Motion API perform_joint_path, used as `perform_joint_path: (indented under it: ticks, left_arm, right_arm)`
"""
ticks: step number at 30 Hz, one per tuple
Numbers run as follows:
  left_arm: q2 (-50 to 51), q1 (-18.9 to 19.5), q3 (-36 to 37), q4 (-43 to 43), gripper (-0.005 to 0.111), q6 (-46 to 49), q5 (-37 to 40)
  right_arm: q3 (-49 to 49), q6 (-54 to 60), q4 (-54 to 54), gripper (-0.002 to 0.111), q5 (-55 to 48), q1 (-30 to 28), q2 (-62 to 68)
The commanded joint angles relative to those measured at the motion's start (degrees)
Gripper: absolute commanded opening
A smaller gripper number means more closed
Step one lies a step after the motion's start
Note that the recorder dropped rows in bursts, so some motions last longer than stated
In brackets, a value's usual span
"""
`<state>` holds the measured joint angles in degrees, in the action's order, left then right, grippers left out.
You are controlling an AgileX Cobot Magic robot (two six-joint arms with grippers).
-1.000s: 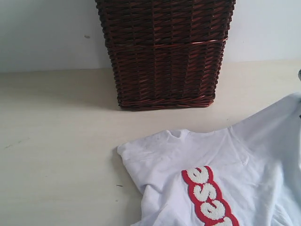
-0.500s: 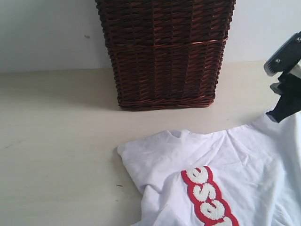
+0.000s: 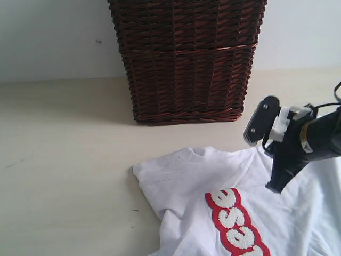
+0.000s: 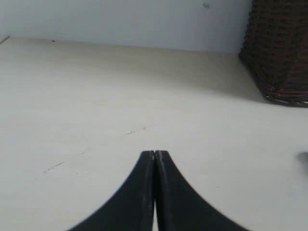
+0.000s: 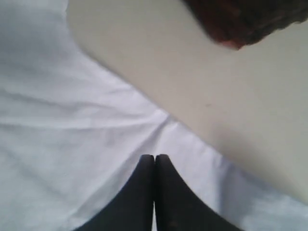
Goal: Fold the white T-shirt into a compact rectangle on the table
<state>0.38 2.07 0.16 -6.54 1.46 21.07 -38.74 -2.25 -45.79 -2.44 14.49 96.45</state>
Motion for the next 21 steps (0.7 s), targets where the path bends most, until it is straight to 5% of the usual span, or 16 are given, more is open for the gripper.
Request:
perform_joint_path:
  ticks: [1,11,21]
  left_arm:
    - [-0.4,0.1,-0.2,-0.1,0.000,-0.2,-0.5]
    - [-0.4,0.1,-0.2,-0.1,0.000,-0.2,-0.5]
    - [-0.4,0.1,-0.2,-0.1,0.000,-0.2,-0.5]
  right_arm:
    - [0.1,0.8,-0.8,0.000,-4.3,3.5,5.2]
    - [-1.5,0.5,-0.2,0.000,-4.7,15.9,13.4]
    - [-12.1,0.5,17.6,0.000,-5.9,21.7,12.6]
